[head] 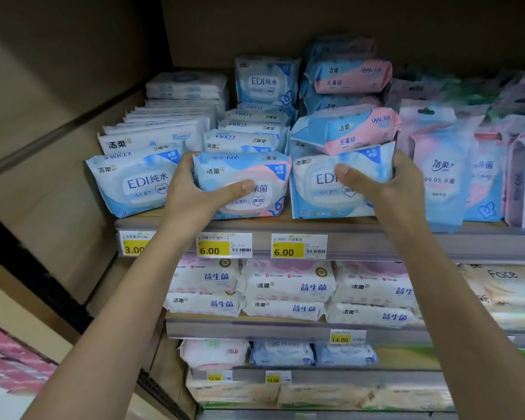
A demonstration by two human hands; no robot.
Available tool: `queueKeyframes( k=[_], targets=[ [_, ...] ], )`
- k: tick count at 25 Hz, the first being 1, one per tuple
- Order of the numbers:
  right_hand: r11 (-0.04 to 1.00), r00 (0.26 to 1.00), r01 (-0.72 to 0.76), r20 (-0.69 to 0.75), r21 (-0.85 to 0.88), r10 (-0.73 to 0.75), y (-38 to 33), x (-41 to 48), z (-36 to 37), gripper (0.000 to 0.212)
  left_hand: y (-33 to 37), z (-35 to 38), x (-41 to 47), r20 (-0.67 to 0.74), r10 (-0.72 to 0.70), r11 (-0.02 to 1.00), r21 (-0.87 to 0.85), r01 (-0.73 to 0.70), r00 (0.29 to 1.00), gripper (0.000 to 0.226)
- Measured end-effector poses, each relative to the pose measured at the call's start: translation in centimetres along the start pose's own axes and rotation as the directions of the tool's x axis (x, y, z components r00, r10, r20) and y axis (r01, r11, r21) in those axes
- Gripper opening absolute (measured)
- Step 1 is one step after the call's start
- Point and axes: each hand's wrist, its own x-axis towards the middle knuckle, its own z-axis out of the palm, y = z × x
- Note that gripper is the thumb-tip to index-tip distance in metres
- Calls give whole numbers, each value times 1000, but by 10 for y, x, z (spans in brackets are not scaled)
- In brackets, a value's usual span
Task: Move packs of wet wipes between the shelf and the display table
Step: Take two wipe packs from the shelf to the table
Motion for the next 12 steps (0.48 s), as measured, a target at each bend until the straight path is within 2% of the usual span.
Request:
queueKeyframes(
  k=[3,8,12],
  targets=[
    [999,997,-28,77,40,25,-6,0,-6,46,5,-2,-1,-19,-27,996,-82,25,999,45],
    [987,992,-101,94,128,89,-9,-11,-14,80,12,-9,-10,-13,-88,983,-163,85,996,58],
    [987,994,-79,83,141,68,-16,-13,-16,61,13,-10,-14,-1,-149,972,-183,146,989,55]
  ],
)
